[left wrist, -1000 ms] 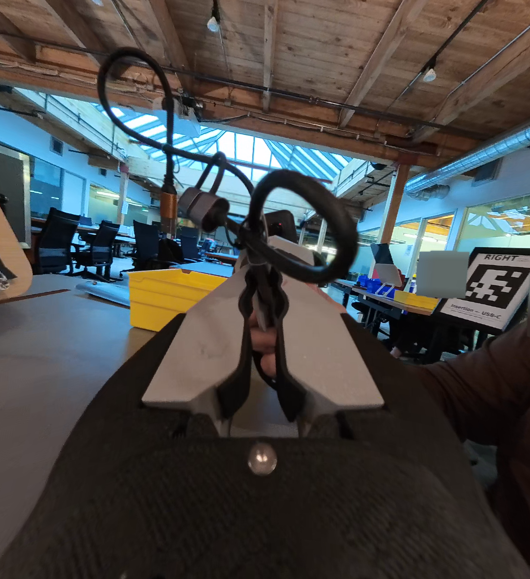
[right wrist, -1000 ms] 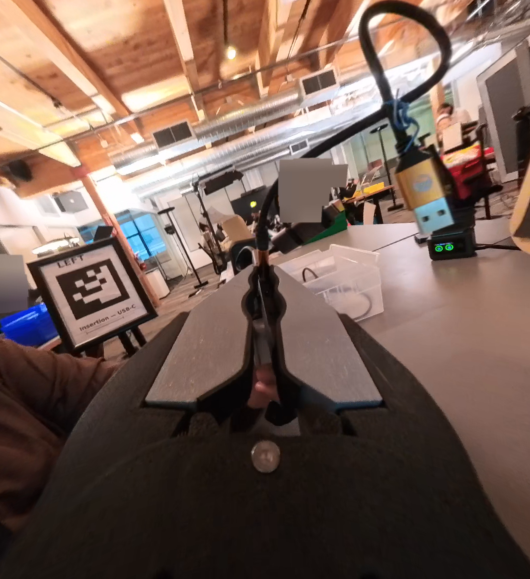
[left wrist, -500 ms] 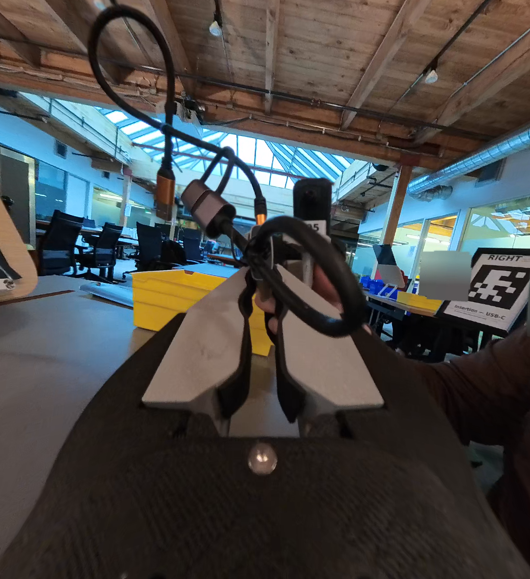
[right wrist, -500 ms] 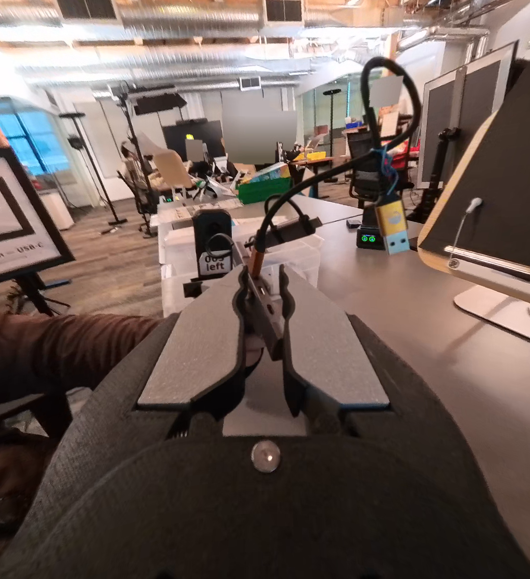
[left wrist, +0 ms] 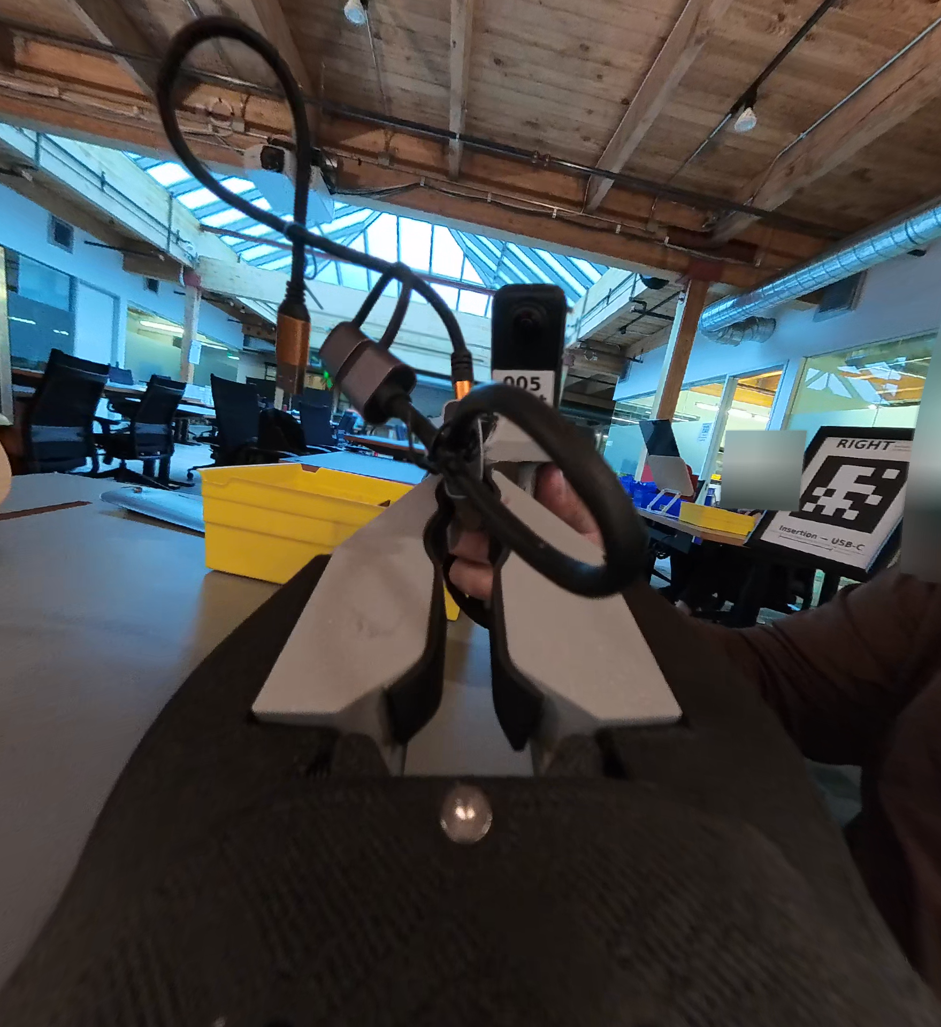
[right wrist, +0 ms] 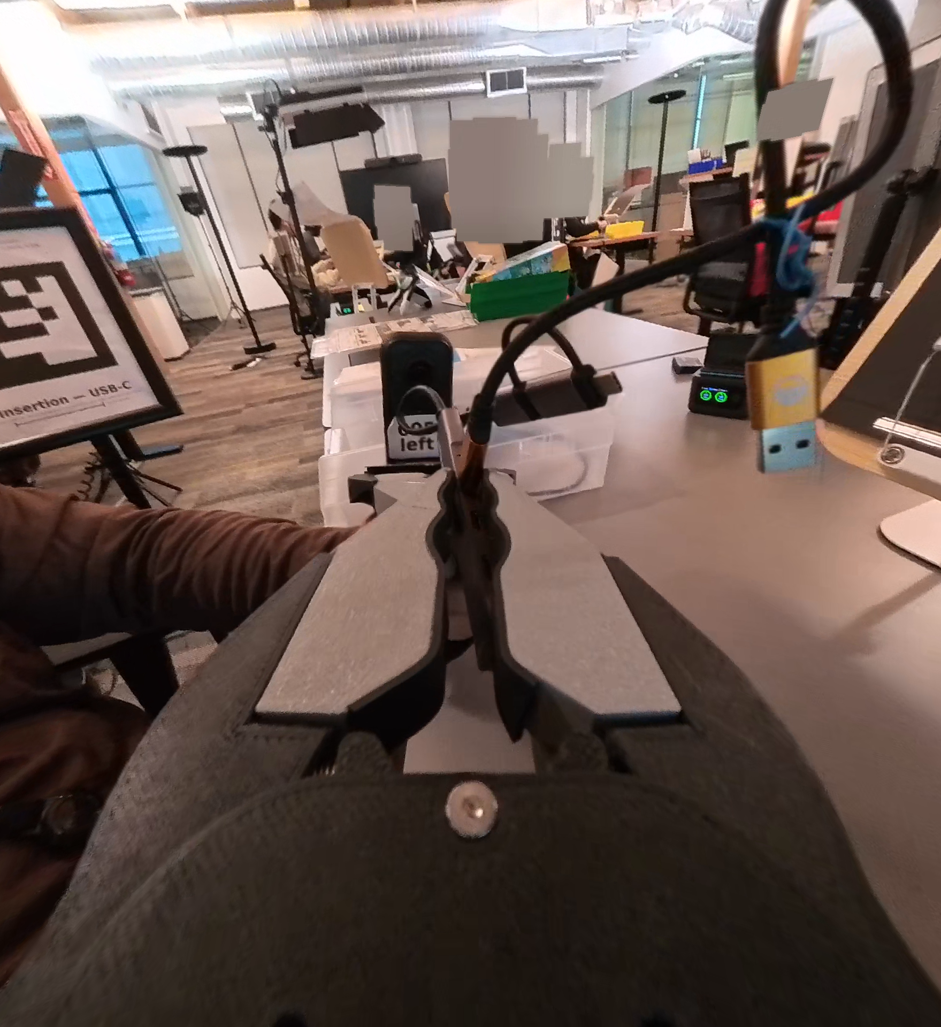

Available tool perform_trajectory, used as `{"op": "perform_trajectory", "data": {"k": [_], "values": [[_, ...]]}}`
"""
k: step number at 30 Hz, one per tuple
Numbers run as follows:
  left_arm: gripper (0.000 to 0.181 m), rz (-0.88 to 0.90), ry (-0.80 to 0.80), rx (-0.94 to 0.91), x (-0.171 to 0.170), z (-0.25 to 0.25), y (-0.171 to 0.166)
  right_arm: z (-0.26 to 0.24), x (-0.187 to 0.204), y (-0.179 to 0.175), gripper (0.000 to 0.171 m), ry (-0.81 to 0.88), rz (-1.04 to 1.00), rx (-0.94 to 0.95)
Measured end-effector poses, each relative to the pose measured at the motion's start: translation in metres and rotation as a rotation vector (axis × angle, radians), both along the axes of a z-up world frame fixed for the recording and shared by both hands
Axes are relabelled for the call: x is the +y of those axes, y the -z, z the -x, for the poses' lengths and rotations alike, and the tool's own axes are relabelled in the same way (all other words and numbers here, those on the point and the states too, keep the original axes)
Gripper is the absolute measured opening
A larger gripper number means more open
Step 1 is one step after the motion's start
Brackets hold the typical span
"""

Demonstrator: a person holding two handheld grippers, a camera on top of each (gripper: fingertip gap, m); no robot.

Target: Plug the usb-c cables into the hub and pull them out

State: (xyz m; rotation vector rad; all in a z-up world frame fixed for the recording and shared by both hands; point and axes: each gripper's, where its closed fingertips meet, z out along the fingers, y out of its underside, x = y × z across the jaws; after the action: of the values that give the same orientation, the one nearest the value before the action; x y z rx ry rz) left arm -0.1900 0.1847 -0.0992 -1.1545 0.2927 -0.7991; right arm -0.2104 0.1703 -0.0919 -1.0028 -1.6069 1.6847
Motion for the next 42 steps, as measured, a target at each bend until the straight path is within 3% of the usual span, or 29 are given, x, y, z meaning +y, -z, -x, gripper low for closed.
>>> {"op": "perform_trajectory", "data": {"k": [9, 42], "values": [[0.006, -0.009, -0.003, -0.001, -0.001, 0.0, -0.001, -0.002, 0.002, -0.003, 0.003, -0.024, 0.049, 0.017], [0.008, 0.035, -0.059, 0.162, 0.007, -0.013, 0.015, -0.008, 0.0, 0.014, 0.005, -0.097, -0.079, -0.054]]}}
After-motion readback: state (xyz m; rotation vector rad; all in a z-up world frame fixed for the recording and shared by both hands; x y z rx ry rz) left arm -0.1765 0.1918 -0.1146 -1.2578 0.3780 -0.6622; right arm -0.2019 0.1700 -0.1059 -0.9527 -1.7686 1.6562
